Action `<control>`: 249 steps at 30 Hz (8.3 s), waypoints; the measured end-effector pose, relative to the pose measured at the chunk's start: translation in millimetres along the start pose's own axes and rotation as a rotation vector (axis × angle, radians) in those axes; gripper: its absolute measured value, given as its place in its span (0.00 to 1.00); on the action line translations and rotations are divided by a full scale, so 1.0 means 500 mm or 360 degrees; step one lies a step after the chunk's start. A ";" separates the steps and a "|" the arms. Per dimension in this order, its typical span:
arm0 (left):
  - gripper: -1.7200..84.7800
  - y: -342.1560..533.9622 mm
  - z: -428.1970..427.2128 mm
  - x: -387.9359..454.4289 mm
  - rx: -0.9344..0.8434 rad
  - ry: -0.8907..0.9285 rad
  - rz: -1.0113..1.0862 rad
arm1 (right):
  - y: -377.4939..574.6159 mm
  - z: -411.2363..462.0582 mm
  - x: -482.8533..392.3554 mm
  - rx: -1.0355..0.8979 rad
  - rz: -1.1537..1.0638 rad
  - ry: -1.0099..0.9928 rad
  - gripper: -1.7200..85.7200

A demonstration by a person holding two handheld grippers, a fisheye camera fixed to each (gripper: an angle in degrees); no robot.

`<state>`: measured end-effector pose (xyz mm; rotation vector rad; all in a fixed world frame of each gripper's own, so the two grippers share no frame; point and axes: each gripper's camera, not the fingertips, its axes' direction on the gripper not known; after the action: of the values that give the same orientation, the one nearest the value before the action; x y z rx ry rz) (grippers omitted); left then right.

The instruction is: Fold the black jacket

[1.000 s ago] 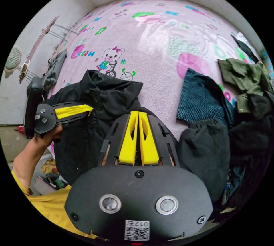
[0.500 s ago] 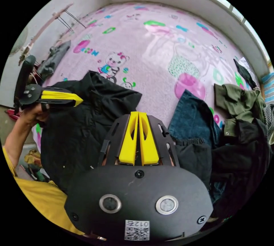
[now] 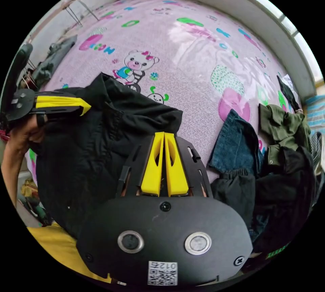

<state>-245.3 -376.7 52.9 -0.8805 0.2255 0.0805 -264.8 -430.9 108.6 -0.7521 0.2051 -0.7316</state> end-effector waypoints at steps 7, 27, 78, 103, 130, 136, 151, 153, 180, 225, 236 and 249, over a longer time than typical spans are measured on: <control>0.02 0.027 0.055 -0.075 -0.0171 -0.0028 -0.0165 | 0.070 0.049 -0.043 -0.0133 0.0028 0.0015 0.02; 0.03 0.127 0.012 -0.127 0.0023 0.0380 -0.0101 | 0.468 -0.030 -0.015 -0.0047 0.0057 0.0798 0.11; 0.12 0.663 0.136 -0.682 0.0549 0.1029 -0.0697 | 0.893 -0.053 0.182 0.0178 0.0728 -0.0002 0.02; 0.12 0.836 0.248 -0.798 0.0387 0.1010 -0.0696 | 0.649 0.061 0.244 -0.0098 0.0580 -0.0153 0.02; 0.02 0.822 0.207 -0.711 -0.0005 0.0117 -0.0270 | 0.625 -0.013 0.011 0.0004 0.0329 -0.0040 0.02; 0.02 0.842 0.204 -0.713 0.0055 0.0136 -0.0331 | 0.497 0.045 -0.083 -0.0200 0.0085 -0.0053 0.02; 0.10 1.467 0.112 -1.167 0.1123 0.0400 -0.2128 | 0.367 0.149 -0.186 -0.0530 -0.0126 0.0171 0.02; 0.12 1.511 0.141 -1.214 0.1132 0.0538 -0.2222 | 0.357 0.155 -0.198 -0.0557 -0.0155 0.0208 0.02; 0.02 1.309 0.027 -0.774 0.1487 0.0776 -0.0836 | 0.451 0.166 -0.136 -0.0374 0.0102 0.0131 0.02; 0.03 0.972 0.144 -0.202 0.0500 0.0512 0.0224 | 0.956 0.162 0.403 0.0379 0.1262 -0.1307 0.04; 0.02 0.852 0.036 -0.423 0.0522 0.0185 -0.0348 | 0.970 0.110 0.406 0.0206 0.0970 -0.0968 0.02; 0.02 0.656 0.082 -0.467 0.0069 -0.0020 -0.0121 | 0.938 0.148 0.345 0.0050 0.0853 -0.0804 0.03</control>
<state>-519.1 -131.3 -116.2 -0.8444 0.1813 0.0103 141.9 -271.4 -145.1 -0.7832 -0.0671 -0.0260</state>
